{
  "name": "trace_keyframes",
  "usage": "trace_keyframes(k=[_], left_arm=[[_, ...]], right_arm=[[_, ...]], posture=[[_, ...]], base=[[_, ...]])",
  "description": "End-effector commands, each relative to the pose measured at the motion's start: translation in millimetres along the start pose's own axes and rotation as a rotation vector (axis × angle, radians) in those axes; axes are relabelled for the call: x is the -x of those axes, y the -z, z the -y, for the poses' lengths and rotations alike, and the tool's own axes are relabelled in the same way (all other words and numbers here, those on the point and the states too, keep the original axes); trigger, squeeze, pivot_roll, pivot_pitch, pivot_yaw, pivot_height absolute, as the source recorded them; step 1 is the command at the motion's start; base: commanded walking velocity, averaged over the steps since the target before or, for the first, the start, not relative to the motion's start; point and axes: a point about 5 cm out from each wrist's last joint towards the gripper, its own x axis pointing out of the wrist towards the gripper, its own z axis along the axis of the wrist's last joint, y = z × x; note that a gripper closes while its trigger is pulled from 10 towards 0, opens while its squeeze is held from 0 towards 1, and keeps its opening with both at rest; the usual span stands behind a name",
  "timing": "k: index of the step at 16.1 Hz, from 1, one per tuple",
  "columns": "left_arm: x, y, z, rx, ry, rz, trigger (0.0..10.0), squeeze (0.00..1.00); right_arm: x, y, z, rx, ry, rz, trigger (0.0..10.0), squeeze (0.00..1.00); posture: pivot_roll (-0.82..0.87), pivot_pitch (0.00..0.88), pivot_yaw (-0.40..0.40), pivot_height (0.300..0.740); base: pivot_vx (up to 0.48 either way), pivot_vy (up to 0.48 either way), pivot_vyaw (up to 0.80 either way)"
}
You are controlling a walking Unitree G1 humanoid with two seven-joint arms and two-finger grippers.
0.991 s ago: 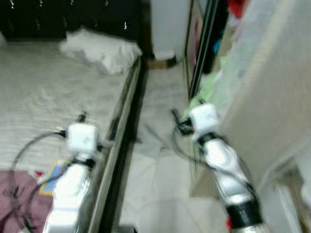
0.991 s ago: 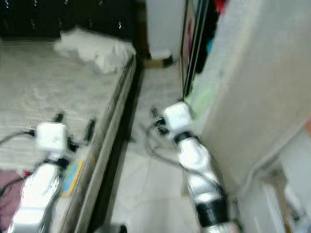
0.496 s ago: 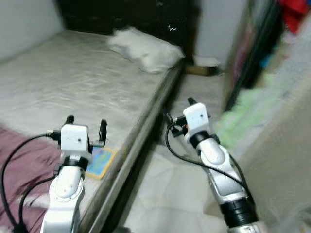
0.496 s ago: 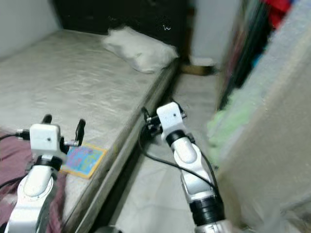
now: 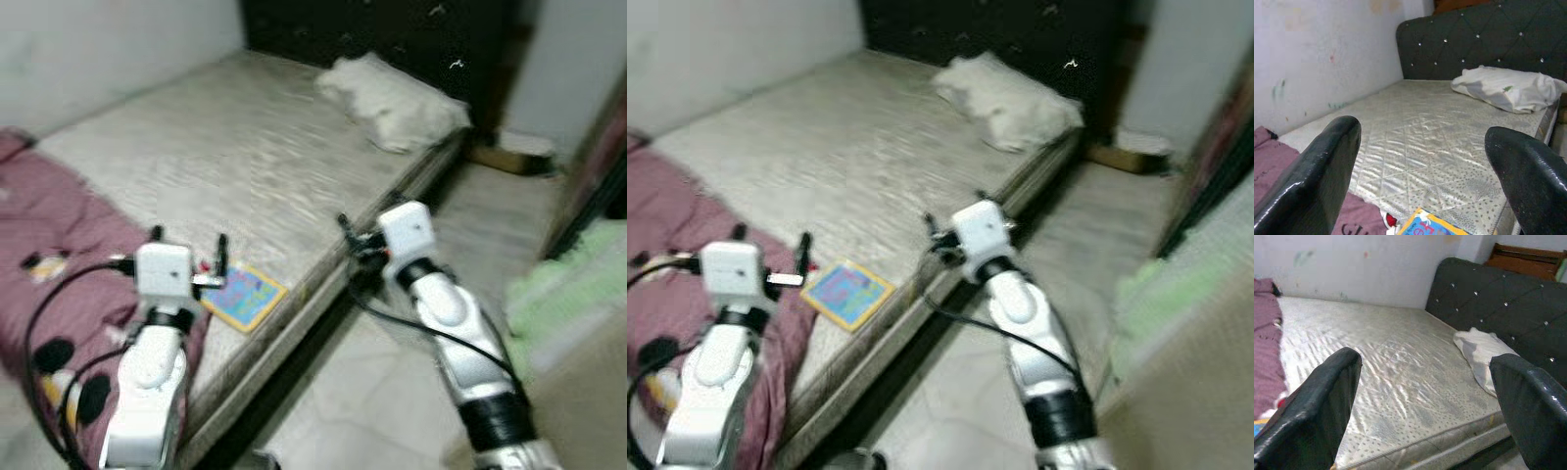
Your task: Clean up the room
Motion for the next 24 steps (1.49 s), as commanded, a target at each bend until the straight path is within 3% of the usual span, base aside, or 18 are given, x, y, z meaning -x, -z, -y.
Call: trace_keyframes(k=[1, 18, 24], left_arm=[[-1.9, 1.5, -6.4, -0.015, -0.008, -0.005, 10.0, 0.00], [-9.5, -0.2, -3.7, -0.003, 0.023, 0.018, 10.0, 0.00], [-9.4, -0.6, -1.9, 0.009, 0.045, 0.022, 10.0, 0.00]], right_arm=[[-5.6, -6.5, -7.7, -0.016, -0.023, 0.028, 10.0, 0.00], [-10.0, -8.3, -7.3, -0.034, -0.018, 0.052, 10.0, 0.00], [-10.4, -8.2, -7.3, -0.066, -0.004, 0.054, 10.0, 0.00]], posture=[[0.04, 0.000, -0.006, 0.740], [0.04, 0.000, -0.003, 0.740], [0.04, 0.000, -0.003, 0.740]], base=[[0.000, 0.000, 0.80], [0.000, 0.000, 0.78], [0.000, 0.000, 0.00]])
